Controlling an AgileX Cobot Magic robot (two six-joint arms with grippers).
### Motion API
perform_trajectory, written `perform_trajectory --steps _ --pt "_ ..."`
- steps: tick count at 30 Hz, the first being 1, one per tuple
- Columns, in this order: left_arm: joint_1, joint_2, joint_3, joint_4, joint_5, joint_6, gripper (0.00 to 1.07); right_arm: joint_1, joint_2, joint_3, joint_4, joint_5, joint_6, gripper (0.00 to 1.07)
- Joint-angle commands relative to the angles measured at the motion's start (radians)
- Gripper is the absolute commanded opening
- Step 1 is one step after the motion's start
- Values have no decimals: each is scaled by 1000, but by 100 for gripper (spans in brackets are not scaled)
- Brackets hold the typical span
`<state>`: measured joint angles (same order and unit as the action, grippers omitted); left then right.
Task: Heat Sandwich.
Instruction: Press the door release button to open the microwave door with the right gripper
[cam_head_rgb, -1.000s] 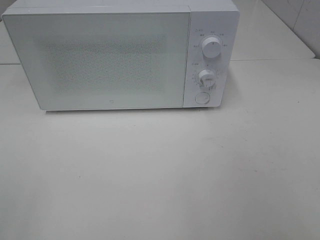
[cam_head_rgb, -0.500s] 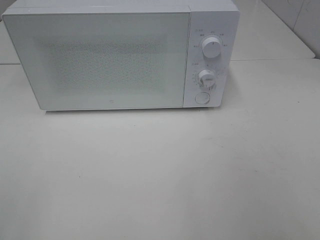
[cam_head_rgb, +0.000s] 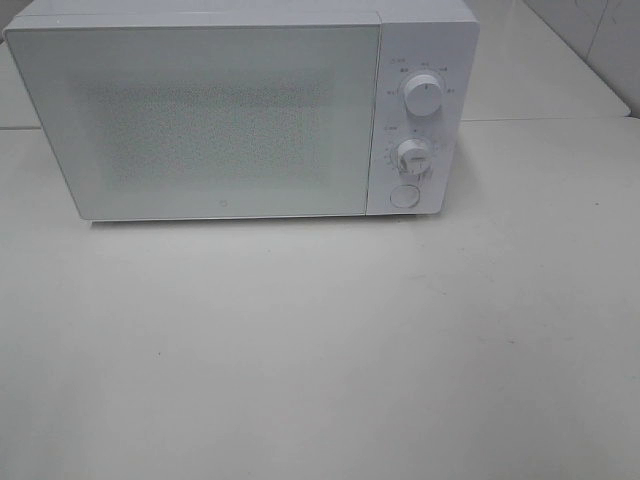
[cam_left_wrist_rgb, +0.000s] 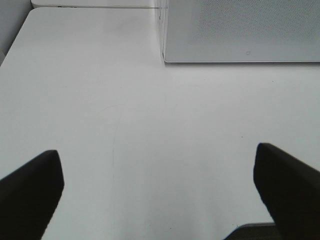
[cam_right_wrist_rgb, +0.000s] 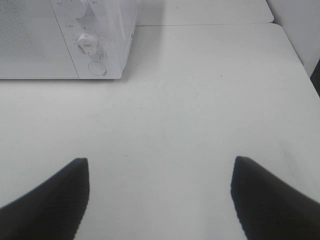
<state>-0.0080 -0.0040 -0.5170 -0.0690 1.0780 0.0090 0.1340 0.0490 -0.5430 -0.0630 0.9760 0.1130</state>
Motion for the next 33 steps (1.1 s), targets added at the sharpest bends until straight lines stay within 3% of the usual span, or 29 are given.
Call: perform_trajectory --steps 1,33 --pt "7 -7 2 0 -7 0 98 -6 91 -10 2 -88 -7 76" --pt "7 -7 2 0 -7 0 98 -6 855 -8 45 -952 4 76"
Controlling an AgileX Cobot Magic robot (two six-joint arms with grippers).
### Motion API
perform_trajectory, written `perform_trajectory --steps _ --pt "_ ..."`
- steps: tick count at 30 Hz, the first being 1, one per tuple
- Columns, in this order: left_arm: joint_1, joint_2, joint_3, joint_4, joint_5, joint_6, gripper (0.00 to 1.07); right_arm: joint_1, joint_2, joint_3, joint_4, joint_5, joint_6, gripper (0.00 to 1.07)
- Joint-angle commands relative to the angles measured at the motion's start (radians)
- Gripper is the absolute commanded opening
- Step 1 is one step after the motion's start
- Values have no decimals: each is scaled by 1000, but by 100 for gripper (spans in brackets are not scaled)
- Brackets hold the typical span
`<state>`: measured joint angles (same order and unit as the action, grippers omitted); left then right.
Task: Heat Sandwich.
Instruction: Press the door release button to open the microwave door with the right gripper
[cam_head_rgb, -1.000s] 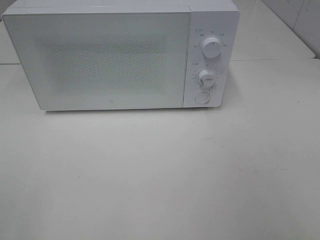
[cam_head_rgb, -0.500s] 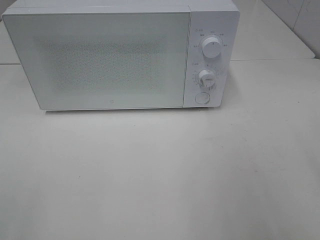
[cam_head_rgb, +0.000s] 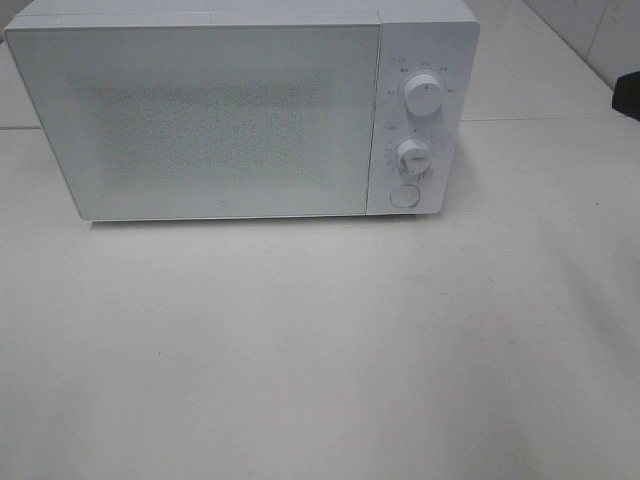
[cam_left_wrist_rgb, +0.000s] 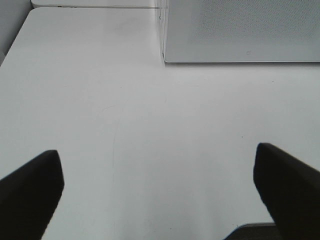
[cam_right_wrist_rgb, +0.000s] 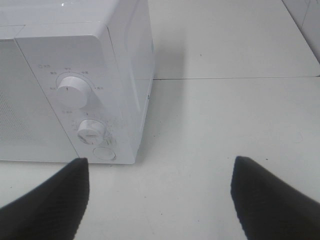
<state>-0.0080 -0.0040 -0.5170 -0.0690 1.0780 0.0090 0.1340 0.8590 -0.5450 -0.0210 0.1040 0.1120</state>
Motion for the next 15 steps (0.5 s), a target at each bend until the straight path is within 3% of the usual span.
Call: perform_trajectory --steps 1,9,10,13,15 --pt "7 -7 2 0 -7 0 98 -6 83 -6 2 -125 9 76" --pt "7 -7 2 0 -7 0 98 -3 181 90 4 -439 2 76" --pt "7 -7 2 0 -7 0 98 -3 198 136 21 -553 -15 76" --pt "7 -7 2 0 -7 0 98 -3 217 172 63 -634 -50 76" --pt "7 -7 2 0 -7 0 98 -3 253 217 162 -726 -130 76"
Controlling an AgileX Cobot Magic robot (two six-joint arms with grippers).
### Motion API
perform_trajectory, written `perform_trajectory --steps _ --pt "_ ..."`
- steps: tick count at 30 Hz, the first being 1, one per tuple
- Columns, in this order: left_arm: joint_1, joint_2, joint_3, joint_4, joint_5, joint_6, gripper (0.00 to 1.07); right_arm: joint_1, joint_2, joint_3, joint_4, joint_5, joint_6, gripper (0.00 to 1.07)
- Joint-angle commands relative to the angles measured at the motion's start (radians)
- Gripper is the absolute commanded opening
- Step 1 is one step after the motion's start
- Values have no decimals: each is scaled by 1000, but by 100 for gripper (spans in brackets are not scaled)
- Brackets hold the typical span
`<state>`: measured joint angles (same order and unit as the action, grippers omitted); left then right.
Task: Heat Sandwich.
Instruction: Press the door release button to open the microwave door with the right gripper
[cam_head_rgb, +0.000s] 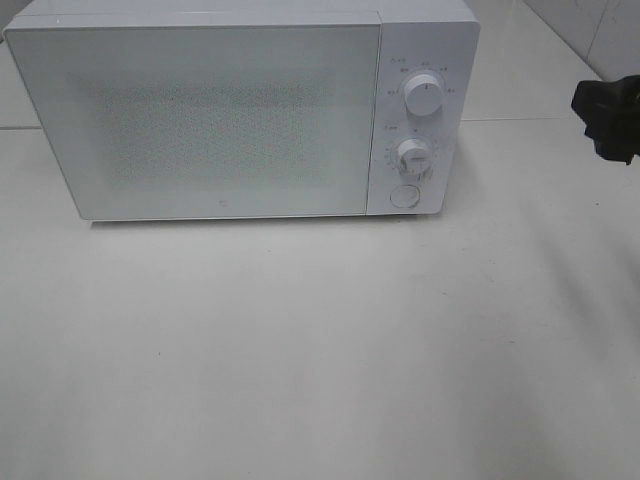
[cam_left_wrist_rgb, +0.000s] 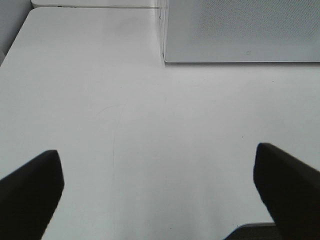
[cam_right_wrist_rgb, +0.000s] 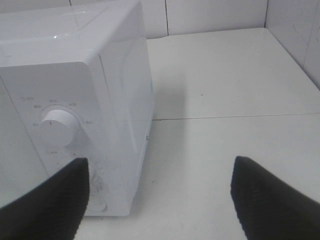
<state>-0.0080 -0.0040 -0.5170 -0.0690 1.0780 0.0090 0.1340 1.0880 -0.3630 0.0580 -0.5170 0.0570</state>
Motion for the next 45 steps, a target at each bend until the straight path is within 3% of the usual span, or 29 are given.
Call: perform_trajectory --steps 1,7,12,13,16,17,26,30,39,45 --pt "7 -7 2 0 -7 0 98 -3 38 50 114 -137 -103 76" --pt "7 -7 2 0 -7 0 98 19 101 90 210 -243 -165 76" --pt "7 -7 2 0 -7 0 98 146 172 92 294 -333 -243 76" --pt "7 -7 2 0 -7 0 98 214 210 92 342 -392 -291 76" --pt "7 -7 2 0 -7 0 98 277 247 92 402 -437 -316 76" --pt "7 -7 2 0 -7 0 98 343 281 92 461 -475 -332 76" --pt "7 -7 2 0 -7 0 98 545 424 90 590 -631 -346 76" --pt "7 -7 2 0 -7 0 98 655 513 65 716 -657 -374 76" --pt "7 -7 2 0 -7 0 98 764 610 -8 791 -662 -394 76" --pt "7 -7 2 0 -7 0 98 791 630 -27 819 -659 -398 76"
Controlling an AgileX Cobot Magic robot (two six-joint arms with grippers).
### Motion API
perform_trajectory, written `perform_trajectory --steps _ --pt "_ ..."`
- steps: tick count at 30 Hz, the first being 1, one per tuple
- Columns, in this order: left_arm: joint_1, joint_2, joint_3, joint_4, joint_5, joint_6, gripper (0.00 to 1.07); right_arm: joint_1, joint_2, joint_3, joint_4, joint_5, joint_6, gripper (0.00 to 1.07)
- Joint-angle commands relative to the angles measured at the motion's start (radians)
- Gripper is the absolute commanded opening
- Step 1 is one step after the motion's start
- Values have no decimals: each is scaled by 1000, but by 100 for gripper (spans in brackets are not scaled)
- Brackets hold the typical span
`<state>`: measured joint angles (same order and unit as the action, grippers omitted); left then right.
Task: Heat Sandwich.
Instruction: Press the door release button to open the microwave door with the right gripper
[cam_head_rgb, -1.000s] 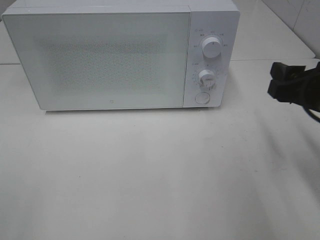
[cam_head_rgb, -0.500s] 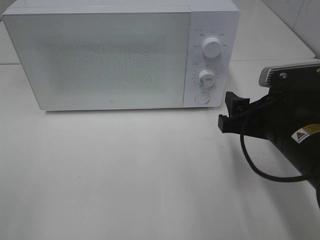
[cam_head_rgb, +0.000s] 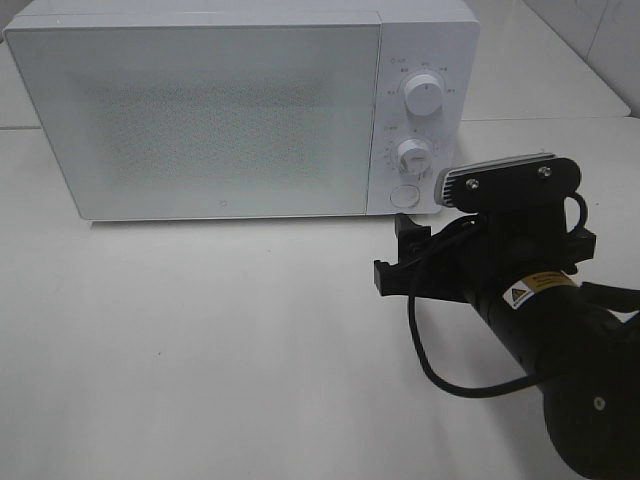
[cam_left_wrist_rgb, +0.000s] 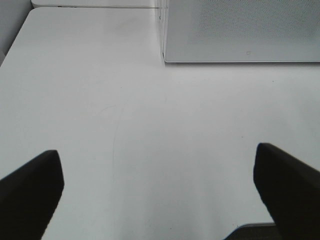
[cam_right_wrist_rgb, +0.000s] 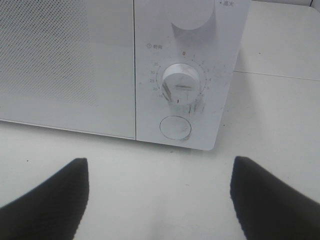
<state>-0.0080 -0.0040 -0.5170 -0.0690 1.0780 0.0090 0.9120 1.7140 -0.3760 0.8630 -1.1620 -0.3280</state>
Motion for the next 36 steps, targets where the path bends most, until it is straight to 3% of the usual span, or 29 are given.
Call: perform_trajectory --steps 1,15,20,28,30,36 --pt "7 -7 2 0 -7 0 98 13 4 -14 14 -16 -13 76" --pt "7 -7 2 0 -7 0 98 13 4 -14 13 -17 141 76" --pt "7 -7 2 0 -7 0 98 13 4 -14 12 -17 338 76" --pt "7 -7 2 0 -7 0 98 13 4 -14 10 -17 840 74" --pt "7 -7 2 0 -7 0 98 13 4 -14 10 -4 1059 71" --pt "7 -7 2 0 -7 0 98 13 4 -14 9 6 1346 63"
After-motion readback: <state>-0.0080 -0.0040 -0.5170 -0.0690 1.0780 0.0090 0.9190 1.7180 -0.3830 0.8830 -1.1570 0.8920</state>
